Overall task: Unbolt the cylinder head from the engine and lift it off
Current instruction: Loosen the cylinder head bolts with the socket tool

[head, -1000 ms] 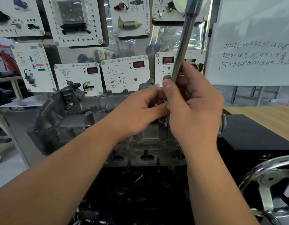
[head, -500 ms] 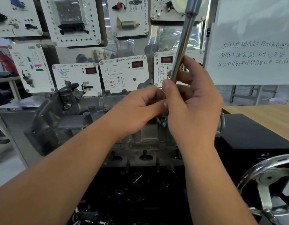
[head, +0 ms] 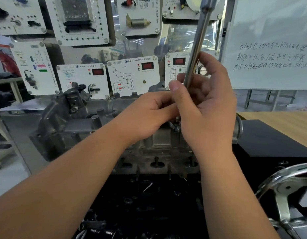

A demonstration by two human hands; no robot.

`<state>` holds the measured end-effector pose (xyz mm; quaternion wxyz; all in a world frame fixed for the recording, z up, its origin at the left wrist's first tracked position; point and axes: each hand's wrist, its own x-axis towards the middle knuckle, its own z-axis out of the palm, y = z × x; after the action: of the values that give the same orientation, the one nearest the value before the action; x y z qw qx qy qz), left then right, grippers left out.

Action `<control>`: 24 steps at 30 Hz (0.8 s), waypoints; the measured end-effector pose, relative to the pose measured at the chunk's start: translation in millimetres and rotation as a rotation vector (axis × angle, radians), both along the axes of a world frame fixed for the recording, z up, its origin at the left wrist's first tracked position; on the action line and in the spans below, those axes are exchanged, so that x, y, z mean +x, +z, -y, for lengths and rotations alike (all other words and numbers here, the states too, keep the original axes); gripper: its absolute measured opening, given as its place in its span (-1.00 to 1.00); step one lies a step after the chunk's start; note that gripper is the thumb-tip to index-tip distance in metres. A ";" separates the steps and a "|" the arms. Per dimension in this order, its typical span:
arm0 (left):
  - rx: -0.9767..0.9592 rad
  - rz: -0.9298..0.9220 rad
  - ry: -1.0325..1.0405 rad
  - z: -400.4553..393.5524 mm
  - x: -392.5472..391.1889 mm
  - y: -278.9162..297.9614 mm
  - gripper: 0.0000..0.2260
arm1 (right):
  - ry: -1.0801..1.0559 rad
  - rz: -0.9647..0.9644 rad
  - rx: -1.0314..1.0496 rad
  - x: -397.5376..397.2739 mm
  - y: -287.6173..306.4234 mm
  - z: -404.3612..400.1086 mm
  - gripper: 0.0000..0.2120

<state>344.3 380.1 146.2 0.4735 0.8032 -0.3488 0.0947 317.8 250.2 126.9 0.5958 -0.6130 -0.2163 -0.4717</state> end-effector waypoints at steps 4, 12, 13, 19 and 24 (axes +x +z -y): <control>-0.049 0.018 0.034 0.8 4.2 -2.3 -0.76 | -0.073 0.003 0.033 2.0 -2.1 -2.5 -0.59; -0.063 -0.051 0.021 -0.8 2.0 -2.3 -0.66 | -0.030 -0.026 -0.001 2.0 -1.8 1.4 -0.60; -0.053 -0.053 0.020 -0.6 2.1 -1.9 -0.65 | -0.025 -0.032 -0.004 1.5 -1.4 2.2 -0.59; -0.068 0.000 0.006 -0.4 4.2 -1.4 -0.81 | -0.018 -0.049 -0.050 -1.7 1.9 -1.0 -0.53; -0.068 0.010 0.041 1.4 5.2 -3.0 -0.63 | -0.118 -0.042 -0.030 -0.9 1.2 -2.3 -0.69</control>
<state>349.5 378.7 143.3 0.4966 0.7933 -0.3313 0.1200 316.9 252.5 128.1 0.5620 -0.6435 -0.1740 -0.4897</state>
